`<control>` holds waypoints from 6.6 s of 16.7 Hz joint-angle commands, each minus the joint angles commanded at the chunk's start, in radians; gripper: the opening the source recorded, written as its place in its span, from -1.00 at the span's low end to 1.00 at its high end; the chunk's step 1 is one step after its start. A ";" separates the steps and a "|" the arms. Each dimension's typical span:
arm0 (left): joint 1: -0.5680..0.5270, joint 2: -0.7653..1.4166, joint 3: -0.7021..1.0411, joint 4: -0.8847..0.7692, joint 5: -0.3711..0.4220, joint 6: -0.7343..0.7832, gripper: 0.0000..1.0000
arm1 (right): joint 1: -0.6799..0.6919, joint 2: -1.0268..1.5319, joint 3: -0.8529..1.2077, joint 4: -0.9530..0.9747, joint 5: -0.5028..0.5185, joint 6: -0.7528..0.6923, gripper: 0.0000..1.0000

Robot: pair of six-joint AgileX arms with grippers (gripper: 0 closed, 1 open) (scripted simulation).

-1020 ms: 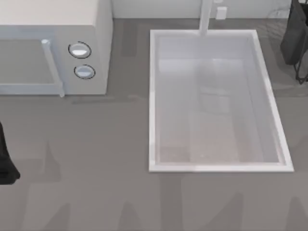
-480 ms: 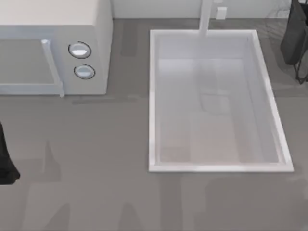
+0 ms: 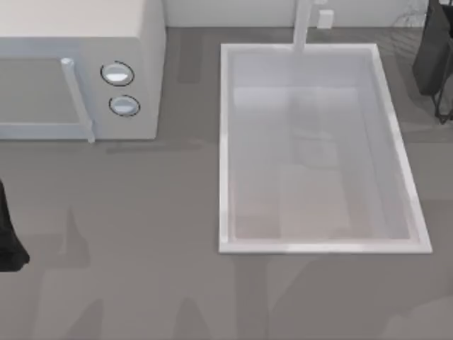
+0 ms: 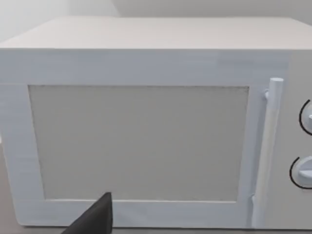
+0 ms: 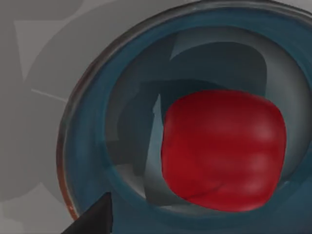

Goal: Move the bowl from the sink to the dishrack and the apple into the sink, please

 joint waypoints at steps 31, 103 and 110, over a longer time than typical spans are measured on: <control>0.000 0.000 0.000 0.000 0.000 0.000 1.00 | 0.002 0.186 -0.231 0.414 0.000 0.005 -0.36; 0.000 0.000 0.000 0.000 0.000 0.000 1.00 | 1.009 0.200 -0.578 2.330 0.688 0.364 -1.00; 0.000 0.000 0.000 0.000 0.000 0.000 1.00 | 1.005 0.487 -0.636 2.683 0.684 0.359 -1.00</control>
